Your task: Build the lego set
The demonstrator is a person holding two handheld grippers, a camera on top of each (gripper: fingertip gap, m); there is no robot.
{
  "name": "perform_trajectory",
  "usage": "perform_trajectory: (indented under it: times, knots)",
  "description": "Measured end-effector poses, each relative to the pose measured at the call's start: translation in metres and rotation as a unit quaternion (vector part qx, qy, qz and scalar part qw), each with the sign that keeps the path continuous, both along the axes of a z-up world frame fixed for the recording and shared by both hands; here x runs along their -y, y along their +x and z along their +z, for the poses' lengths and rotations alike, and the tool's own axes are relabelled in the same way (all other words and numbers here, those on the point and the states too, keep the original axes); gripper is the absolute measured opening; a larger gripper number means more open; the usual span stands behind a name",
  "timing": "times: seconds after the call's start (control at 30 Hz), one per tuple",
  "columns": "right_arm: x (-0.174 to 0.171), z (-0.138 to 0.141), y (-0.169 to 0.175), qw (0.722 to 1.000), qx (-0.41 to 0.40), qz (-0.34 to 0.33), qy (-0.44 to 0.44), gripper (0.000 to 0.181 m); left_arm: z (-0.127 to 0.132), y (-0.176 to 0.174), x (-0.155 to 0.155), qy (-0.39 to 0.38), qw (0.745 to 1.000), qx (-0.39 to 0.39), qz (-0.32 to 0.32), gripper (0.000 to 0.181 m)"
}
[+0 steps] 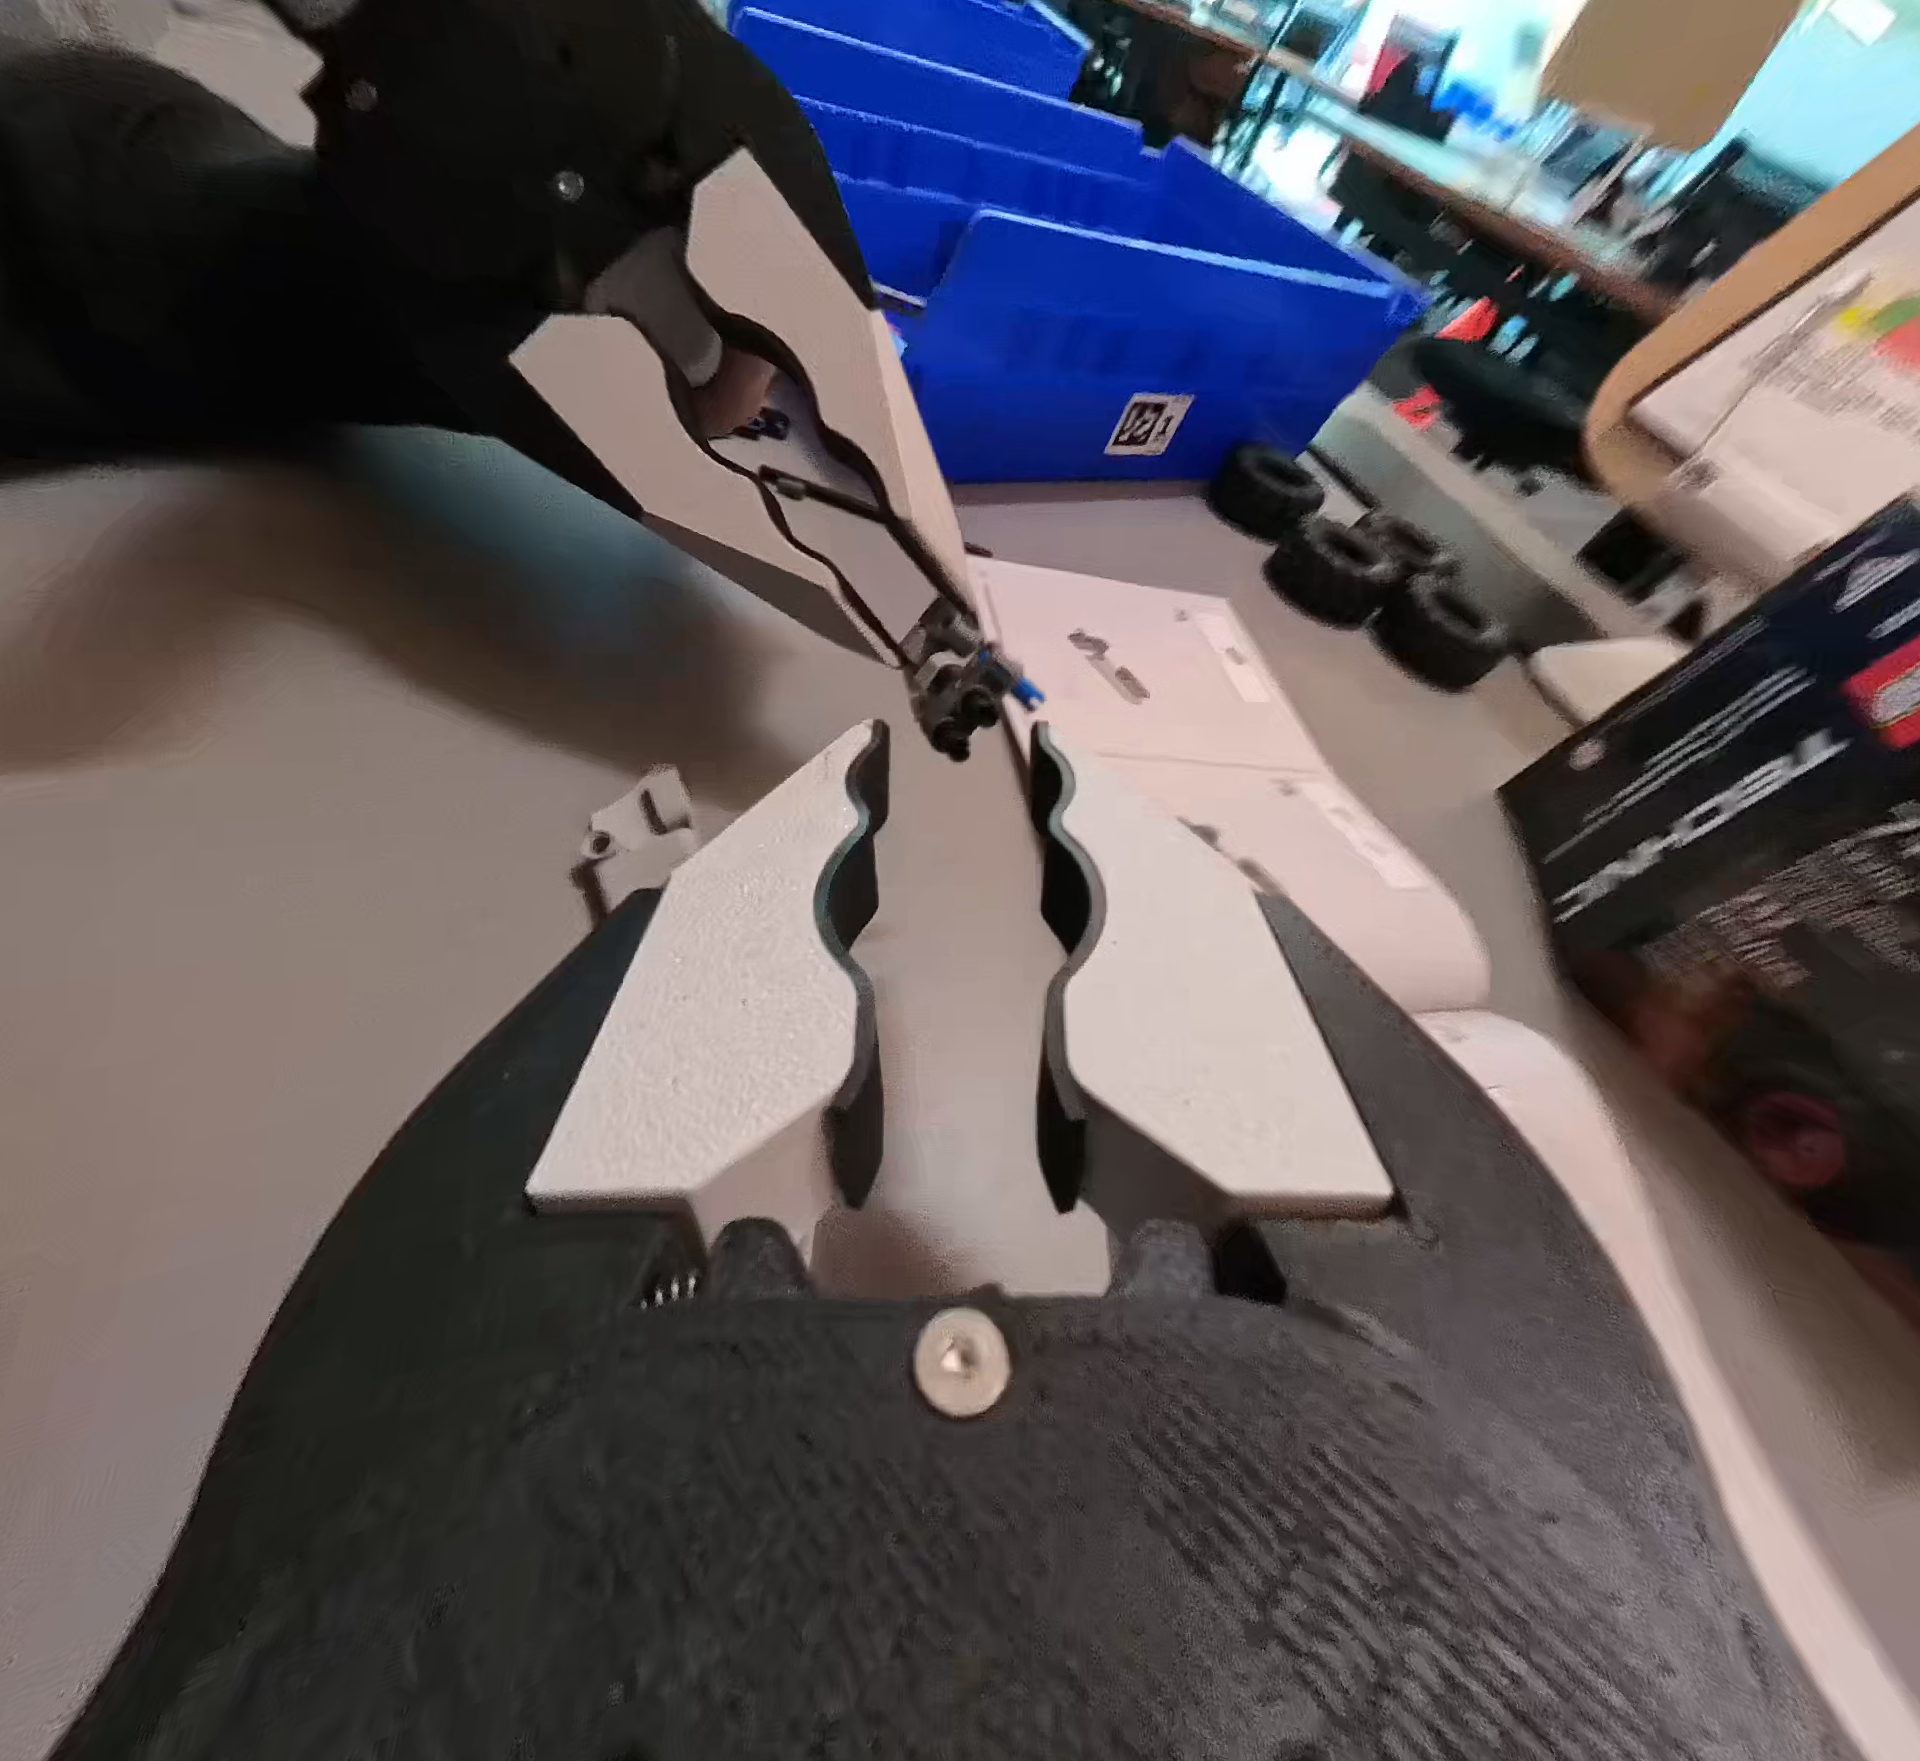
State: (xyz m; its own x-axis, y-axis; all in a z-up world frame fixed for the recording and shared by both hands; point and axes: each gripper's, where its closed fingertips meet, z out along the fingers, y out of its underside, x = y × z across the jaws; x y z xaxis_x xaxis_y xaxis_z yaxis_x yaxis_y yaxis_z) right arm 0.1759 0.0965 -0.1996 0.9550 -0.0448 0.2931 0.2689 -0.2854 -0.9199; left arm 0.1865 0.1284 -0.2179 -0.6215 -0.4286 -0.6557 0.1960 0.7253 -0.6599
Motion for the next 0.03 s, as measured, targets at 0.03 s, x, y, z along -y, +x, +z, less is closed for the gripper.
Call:
perform_trajectory:
  times: [0.03]
  knots:
    - [0.0005, 0.0016, 0.0017, 0.999, 0.038, -0.008, 0.0, 0.025, -0.0018, -0.0007, 0.0001, -0.003, 1.0, -0.011, -0.001, 0.012]
